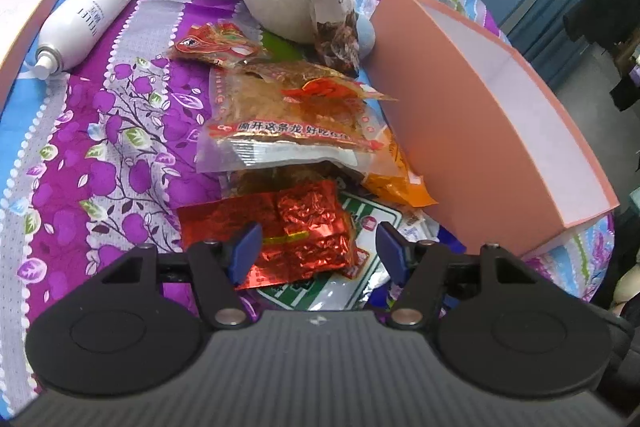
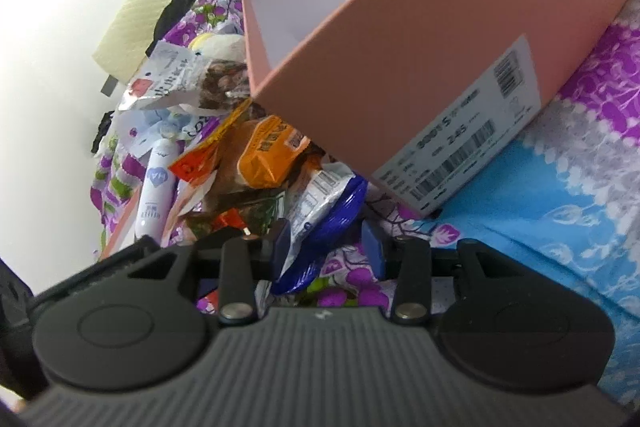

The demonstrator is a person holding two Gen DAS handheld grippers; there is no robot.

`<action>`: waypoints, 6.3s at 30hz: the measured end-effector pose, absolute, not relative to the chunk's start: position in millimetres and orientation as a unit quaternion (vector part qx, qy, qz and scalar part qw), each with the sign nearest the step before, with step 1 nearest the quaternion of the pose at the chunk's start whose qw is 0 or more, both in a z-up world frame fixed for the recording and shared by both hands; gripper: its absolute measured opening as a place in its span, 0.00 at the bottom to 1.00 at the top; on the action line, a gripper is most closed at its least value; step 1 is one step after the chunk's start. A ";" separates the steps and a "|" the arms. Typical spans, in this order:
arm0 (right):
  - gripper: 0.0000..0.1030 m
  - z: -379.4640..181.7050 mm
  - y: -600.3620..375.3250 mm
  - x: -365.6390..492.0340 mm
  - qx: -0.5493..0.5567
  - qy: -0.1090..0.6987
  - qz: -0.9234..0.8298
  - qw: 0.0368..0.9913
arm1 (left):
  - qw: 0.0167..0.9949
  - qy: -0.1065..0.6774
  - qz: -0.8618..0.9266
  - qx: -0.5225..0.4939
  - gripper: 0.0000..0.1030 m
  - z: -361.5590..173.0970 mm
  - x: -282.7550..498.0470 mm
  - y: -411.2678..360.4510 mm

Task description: Organize snacks

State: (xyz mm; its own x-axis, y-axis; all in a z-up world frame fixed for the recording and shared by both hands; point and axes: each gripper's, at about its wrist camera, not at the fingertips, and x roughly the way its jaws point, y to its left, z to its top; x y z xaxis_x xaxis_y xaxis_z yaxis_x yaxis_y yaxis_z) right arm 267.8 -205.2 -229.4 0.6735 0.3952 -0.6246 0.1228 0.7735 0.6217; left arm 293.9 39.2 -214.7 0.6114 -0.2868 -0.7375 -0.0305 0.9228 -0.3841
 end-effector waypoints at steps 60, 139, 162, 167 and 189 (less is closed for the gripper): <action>0.85 -189.2 -190.9 194.4 -0.029 0.375 0.193 0.906 | 0.886 0.443 -0.047 -0.128 0.65 -204.8 179.9 44.1; 0.52 -4.0 -260.3 252.3 -0.041 0.193 0.147 0.969 | 0.953 0.269 -0.088 -0.106 0.38 31.7 244.0 -53.4; 0.52 -119.2 -344.8 373.8 0.008 0.346 0.068 0.936 | 0.894 0.403 -0.185 -0.064 0.39 -88.4 417.3 -180.5; 0.57 -128.2 -348.8 376.9 0.017 0.362 0.065 0.930 | 0.894 0.407 -0.180 -0.061 0.54 -93.7 420.6 -182.4; 0.77 -22.4 -317.4 292.2 0.024 0.258 0.073 0.963 | 0.936 0.302 -0.167 -0.074 0.62 20.6 289.5 -125.2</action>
